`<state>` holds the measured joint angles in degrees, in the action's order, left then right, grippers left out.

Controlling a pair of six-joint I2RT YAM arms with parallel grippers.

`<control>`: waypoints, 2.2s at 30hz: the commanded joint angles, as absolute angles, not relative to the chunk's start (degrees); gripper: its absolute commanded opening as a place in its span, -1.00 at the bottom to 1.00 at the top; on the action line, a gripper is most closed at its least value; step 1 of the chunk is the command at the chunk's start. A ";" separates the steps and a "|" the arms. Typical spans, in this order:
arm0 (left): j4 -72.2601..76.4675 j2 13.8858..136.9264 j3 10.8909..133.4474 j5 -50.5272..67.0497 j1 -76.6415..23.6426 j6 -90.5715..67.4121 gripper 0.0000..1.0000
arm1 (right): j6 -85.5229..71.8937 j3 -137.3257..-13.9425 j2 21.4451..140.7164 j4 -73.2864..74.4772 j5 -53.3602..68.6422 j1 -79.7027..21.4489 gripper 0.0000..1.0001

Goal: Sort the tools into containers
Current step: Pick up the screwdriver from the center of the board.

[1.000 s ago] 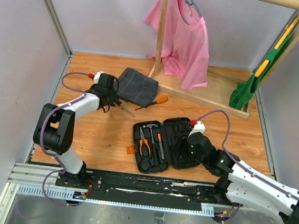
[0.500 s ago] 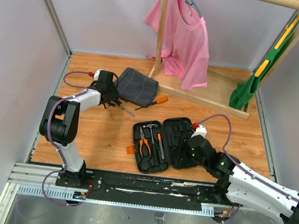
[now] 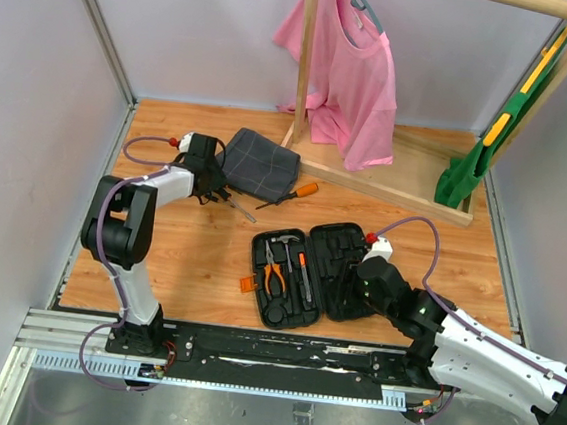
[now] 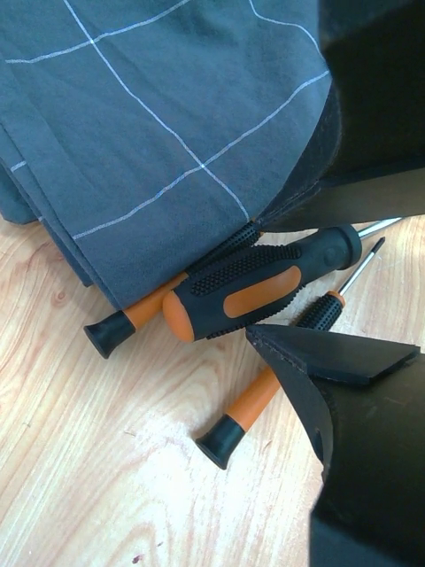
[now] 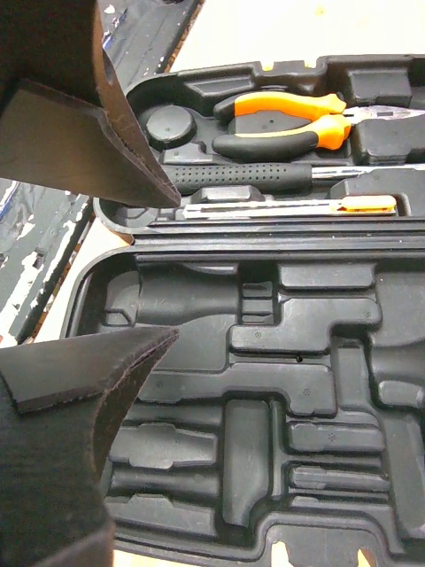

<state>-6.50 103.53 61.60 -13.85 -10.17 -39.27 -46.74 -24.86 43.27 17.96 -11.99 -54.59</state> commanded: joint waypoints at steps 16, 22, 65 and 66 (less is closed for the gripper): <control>-4.84 106.66 62.24 -12.39 -9.43 -40.81 -0.42 | -47.90 -23.91 42.36 19.00 -12.39 -55.38 0.24; -3.96 104.59 61.81 -10.81 -9.37 -41.25 -0.58 | -48.08 -24.08 42.36 19.04 -12.47 -55.37 0.24; -0.97 67.07 50.58 16.95 -20.32 -26.48 -0.99 | -22.22 -24.81 30.06 1.12 -15.12 -55.38 0.73; -0.86 66.47 50.17 17.31 -21.80 -26.24 -0.99 | -20.07 -25.50 30.52 0.81 -13.45 -55.39 0.74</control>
